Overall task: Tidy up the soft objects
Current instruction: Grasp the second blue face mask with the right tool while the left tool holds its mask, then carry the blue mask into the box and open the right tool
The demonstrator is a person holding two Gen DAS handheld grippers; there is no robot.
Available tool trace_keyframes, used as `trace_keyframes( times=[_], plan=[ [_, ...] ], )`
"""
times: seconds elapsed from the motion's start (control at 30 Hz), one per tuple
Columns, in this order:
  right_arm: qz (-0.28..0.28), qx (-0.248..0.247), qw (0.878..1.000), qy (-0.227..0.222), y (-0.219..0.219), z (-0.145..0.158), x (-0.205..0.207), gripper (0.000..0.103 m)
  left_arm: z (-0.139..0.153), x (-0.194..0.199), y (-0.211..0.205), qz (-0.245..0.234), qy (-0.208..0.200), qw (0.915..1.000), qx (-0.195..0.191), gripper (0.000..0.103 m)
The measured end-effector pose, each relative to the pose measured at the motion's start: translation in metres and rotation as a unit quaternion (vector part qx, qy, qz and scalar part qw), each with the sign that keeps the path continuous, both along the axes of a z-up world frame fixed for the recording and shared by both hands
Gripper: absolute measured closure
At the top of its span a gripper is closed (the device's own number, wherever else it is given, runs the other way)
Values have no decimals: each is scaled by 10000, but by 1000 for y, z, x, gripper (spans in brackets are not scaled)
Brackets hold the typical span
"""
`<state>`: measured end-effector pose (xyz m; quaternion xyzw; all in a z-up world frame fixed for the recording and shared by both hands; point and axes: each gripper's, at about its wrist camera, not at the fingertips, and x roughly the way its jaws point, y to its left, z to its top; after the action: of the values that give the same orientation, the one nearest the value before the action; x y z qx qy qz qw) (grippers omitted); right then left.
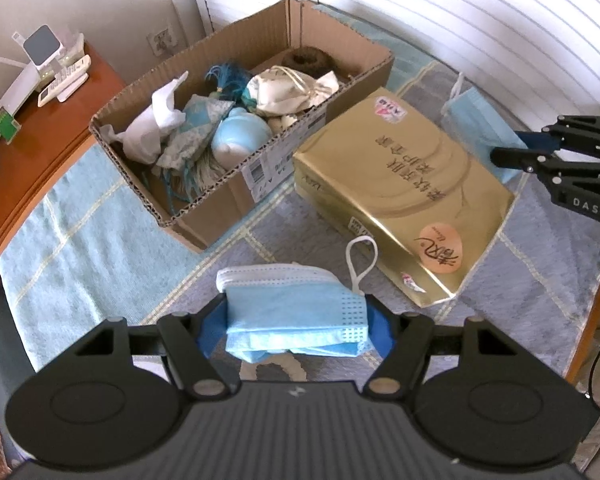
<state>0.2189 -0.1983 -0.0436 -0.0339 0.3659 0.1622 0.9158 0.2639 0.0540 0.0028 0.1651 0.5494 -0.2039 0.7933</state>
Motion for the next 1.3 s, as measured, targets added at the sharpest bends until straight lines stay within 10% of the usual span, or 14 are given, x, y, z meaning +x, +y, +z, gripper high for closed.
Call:
trace_keyframes(
  times=[0.87, 1.3],
  plan=[
    [168, -308, 9974, -622, 15, 50, -4, 87, 26, -23, -1, -10, -410, 9985, -354, 34],
    [670, -140, 9931, -955, 58, 87, 73, 87, 39, -33, 10, 86, -687, 9953, -677, 34]
  ],
)
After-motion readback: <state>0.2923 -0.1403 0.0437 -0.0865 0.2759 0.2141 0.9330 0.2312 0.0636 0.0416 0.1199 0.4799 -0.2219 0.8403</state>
